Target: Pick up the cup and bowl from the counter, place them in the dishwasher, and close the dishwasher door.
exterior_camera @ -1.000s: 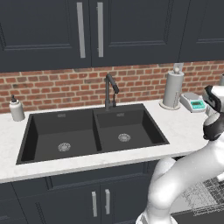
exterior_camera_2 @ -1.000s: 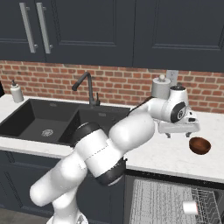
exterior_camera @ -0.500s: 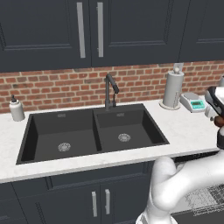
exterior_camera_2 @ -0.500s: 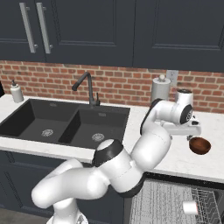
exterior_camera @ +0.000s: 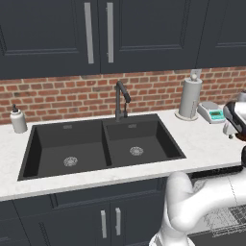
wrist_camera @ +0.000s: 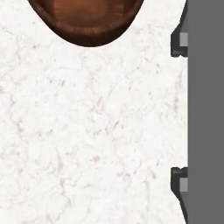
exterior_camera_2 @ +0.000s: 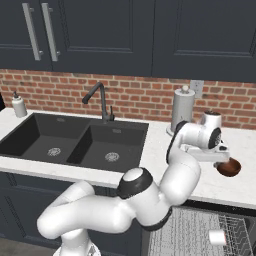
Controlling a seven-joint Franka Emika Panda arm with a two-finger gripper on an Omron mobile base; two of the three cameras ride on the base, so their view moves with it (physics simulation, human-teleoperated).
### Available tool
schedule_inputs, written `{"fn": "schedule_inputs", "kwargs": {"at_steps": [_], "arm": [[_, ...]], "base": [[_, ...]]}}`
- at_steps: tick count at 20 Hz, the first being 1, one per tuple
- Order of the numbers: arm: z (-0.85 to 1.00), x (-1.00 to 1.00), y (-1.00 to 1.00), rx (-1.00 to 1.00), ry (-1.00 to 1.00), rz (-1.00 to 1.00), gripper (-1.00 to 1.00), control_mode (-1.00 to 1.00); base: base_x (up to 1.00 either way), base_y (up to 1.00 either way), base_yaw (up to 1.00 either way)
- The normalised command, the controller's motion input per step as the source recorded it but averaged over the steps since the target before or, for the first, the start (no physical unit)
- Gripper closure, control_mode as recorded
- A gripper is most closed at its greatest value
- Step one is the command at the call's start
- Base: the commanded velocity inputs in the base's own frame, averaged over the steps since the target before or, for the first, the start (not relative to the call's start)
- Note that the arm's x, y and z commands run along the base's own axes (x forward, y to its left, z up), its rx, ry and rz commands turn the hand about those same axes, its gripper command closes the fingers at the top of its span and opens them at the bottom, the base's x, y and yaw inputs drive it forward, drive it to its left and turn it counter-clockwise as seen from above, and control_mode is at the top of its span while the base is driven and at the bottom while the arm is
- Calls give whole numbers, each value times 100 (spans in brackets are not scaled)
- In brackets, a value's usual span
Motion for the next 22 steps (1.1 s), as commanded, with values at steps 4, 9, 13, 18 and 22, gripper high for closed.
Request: {"fn": "schedule_inputs", "kwargs": {"at_steps": [4,9,13,18,22], "arm": [[-26,0,-20,0,0,0,-100,-100],[-7,1,-29,0,0,0,-100,-100],[0,20,-34,0,0,0,-100,-100],[0,32,-24,0,0,0,-100,-100],[0,42,-8,0,0,0,-100,-100]], "base": [[0,0,0],[0,0,0],[0,0,0],[0,0,0],[0,0,0]]}}
